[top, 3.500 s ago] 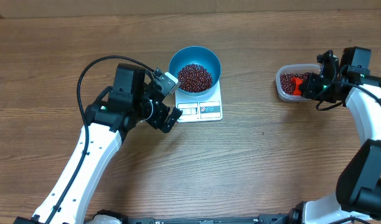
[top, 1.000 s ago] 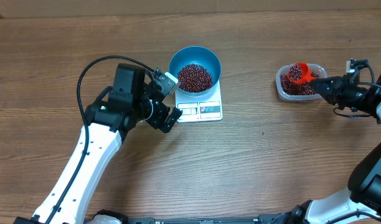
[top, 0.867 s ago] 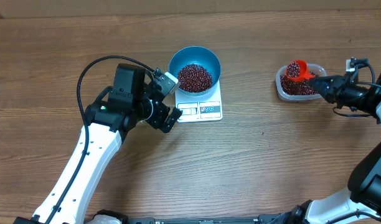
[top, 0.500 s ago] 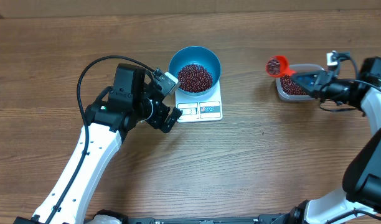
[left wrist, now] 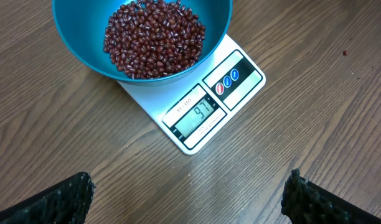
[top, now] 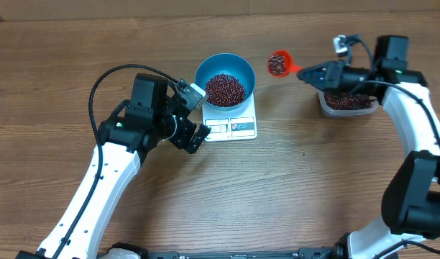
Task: Scoop item into bowl and weigh 150g on scale
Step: 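Lift the filled red scoop and carry it left over the teal bowl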
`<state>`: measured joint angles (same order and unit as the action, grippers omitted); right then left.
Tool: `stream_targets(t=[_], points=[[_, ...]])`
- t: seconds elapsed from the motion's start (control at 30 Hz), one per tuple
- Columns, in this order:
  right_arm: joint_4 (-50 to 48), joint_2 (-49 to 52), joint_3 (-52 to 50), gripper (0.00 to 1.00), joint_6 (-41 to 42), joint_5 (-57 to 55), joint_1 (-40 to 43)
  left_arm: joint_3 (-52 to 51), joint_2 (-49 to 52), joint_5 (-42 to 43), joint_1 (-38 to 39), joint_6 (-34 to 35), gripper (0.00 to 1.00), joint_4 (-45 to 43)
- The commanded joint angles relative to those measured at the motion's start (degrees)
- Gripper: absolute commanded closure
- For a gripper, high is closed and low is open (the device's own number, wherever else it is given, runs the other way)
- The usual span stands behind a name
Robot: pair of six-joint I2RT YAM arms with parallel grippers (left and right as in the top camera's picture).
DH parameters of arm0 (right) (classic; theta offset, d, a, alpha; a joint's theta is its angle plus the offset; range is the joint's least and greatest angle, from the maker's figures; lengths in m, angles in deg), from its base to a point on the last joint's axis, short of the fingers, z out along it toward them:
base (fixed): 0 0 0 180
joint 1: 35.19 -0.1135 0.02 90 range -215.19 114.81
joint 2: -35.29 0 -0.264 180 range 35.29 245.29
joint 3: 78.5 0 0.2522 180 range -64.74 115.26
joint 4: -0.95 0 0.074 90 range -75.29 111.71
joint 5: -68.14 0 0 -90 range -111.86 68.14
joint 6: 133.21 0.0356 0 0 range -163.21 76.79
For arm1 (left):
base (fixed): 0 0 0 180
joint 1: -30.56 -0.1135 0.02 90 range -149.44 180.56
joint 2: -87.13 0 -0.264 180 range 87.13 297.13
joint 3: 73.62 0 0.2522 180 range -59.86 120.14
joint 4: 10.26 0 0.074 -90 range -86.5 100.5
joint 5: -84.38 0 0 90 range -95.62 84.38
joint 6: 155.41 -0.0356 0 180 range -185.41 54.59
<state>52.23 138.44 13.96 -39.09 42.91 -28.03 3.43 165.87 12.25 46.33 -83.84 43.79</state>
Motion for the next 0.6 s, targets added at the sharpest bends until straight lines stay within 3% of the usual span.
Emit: stream_targets(t=[0.0,0.57], points=[[-0.5,0.0,2.9,0.96,1.9,-4.5,-3.1,-0.1,-0.9,1.0,0.4,-1.1,0.00,-0.1],[-2.6,0.0,4.7,0.96,0.5,-24.4,-15.7,-0.1,-0.9,1.0,0.4,-1.1,0.00,0.0]])
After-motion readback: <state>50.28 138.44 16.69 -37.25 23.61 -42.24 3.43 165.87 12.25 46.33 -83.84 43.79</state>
